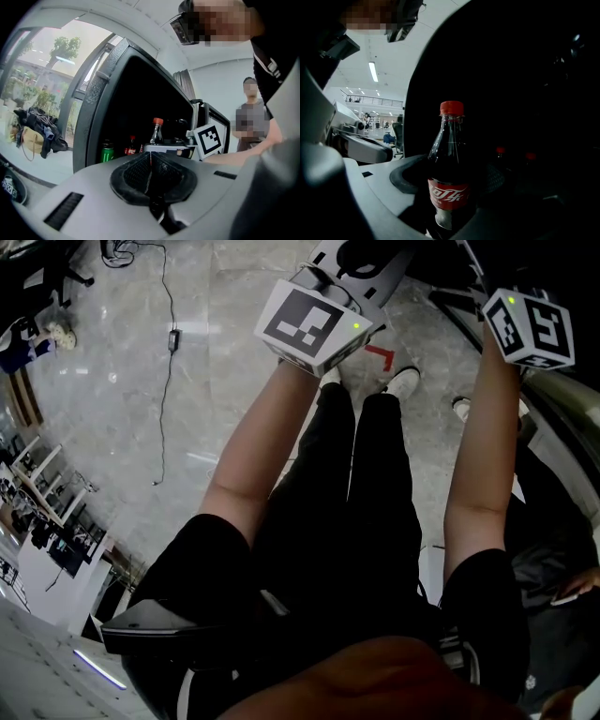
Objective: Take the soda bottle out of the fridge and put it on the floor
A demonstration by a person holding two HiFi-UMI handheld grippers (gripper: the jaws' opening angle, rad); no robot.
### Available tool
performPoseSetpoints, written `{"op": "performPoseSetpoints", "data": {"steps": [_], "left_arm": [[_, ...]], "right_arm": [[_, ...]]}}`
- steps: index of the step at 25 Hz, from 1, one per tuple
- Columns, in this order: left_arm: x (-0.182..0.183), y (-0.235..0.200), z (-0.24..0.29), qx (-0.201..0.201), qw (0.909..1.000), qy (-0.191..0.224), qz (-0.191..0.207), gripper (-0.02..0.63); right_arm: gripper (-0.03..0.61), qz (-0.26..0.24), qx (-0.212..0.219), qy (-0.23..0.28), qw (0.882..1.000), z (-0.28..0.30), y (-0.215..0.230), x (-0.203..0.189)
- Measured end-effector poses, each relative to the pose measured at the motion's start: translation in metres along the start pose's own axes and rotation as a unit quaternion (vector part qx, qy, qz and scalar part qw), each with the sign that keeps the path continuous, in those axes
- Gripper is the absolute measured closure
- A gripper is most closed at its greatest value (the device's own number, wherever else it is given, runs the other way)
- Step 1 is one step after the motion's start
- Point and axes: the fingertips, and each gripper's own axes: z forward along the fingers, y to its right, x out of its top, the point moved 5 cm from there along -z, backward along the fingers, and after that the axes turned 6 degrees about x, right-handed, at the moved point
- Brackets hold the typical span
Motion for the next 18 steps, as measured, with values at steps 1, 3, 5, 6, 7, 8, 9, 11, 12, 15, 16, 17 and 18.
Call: {"op": "performPoseSetpoints", "data": {"steps": [1,3,5,6,7,8,9,11,12,15,16,17,18], "left_arm": [[-0.002,0.002,-0.007,-0.001,1.0,0.001,-0.003,0.607],[-0.008,0.006,-0.021,0.001,1.0,0.002,-0.006,0.607],[-0.017,0.007,-0.037,0.011,0.9999,0.003,-0.006,0.607],[-0.022,0.005,-0.046,0.019,0.9998,0.003,-0.009,0.607],[-0.029,0.003,-0.053,0.029,0.9995,0.002,-0.014,0.607],[-0.036,0.001,-0.061,0.038,0.9991,0.0,-0.021,0.607],[-0.044,-0.001,-0.066,0.046,0.9986,-0.002,-0.026,0.607],[-0.06,-0.001,-0.076,0.052,0.9982,-0.006,-0.031,0.607],[-0.068,-0.001,-0.081,0.054,0.998,-0.01,-0.032,0.607],[-0.096,-0.012,-0.096,0.073,0.9958,-0.027,-0.048,0.607],[-0.107,-0.016,-0.101,0.079,0.9948,-0.032,-0.056,0.607],[-0.118,-0.02,-0.106,0.084,0.9937,-0.037,-0.064,0.609],[-0.13,-0.023,-0.111,0.089,0.9926,-0.044,-0.07,0.607]], "right_arm": [[0.262,-0.002,0.013,0.002,1.0,-0.006,-0.012,0.0],[0.262,-0.001,0.037,0.005,0.999,-0.018,-0.036,-0.002],[0.262,0.002,0.052,0.009,0.999,-0.027,-0.058,-0.006],[0.262,0.002,0.057,0.01,0.998,-0.031,-0.069,-0.011],[0.262,-0.001,0.062,0.01,0.998,-0.033,-0.078,-0.018],[0.262,-0.007,0.066,0.007,0.998,-0.035,-0.087,-0.027],[0.262,-0.014,0.071,0.003,0.997,-0.036,-0.094,-0.036],[0.262,-0.022,0.079,-0.005,0.997,-0.04,-0.107,-0.055],[0.262,-0.018,0.083,-0.008,0.996,-0.041,-0.112,-0.065],[0.262,0.002,0.096,-0.023,0.995,-0.035,-0.128,-0.099],[0.262,0.008,0.099,-0.03,0.995,-0.031,-0.134,-0.112],[0.262,0.014,0.103,-0.039,0.994,-0.028,-0.14,-0.127],[0.262,0.02,0.105,-0.048,0.993,-0.025,-0.146,-0.142]]}}
